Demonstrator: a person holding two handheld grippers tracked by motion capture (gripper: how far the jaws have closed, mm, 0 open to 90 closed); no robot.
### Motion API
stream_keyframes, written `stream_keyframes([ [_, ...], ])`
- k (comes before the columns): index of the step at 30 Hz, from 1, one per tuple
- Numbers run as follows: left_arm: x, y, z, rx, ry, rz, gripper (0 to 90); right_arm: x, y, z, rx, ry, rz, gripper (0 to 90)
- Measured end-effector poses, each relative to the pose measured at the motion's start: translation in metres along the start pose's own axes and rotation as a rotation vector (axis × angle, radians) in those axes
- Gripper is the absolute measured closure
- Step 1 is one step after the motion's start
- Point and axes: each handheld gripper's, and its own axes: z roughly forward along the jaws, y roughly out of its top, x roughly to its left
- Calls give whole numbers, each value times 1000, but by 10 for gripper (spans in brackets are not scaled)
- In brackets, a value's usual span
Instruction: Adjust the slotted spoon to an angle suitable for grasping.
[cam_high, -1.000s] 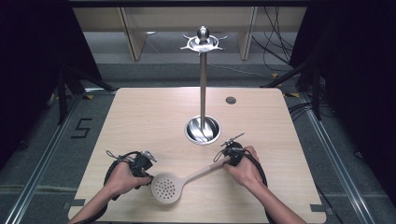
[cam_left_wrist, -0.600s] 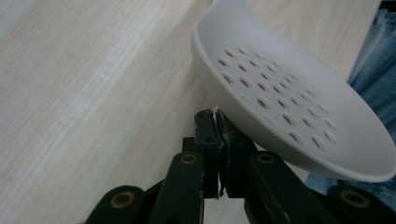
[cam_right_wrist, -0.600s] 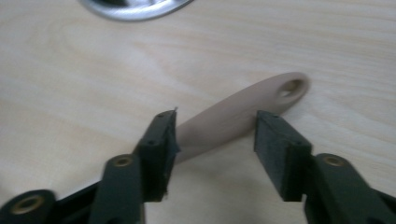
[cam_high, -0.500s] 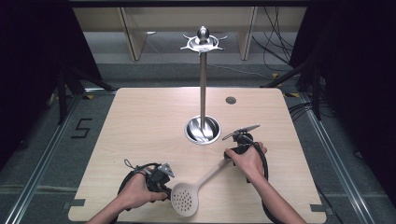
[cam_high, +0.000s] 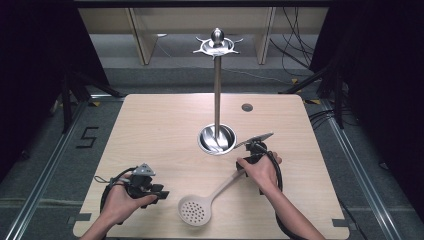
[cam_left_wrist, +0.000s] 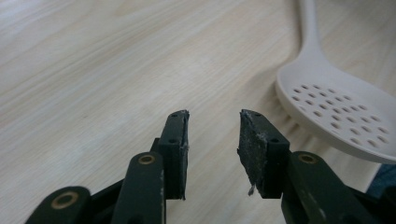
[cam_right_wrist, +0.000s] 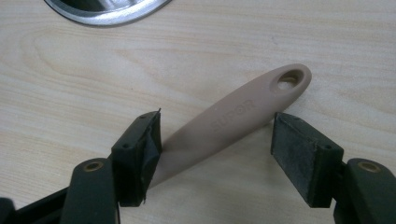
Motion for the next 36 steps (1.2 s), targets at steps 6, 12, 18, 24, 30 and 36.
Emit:
stream_keyframes([
  [6,1,0,2,-7,8,-19,589,4,5,1,28,-26,-7,313],
  [12,0,0,3,3,5,5,589,10,8,4,64,-57,5,290],
  [18,-1,1,5,3,4,2,590,15,14,13,132,-63,99,290],
  [24,1,0,4,4,6,-3,594,18,15,13,121,-41,66,374],
  [30,0,-1,4,5,6,-5,595,20,16,11,149,-1,96,510],
  [36,0,-1,4,-5,3,-5,595,16,18,8,166,27,43,647],
])
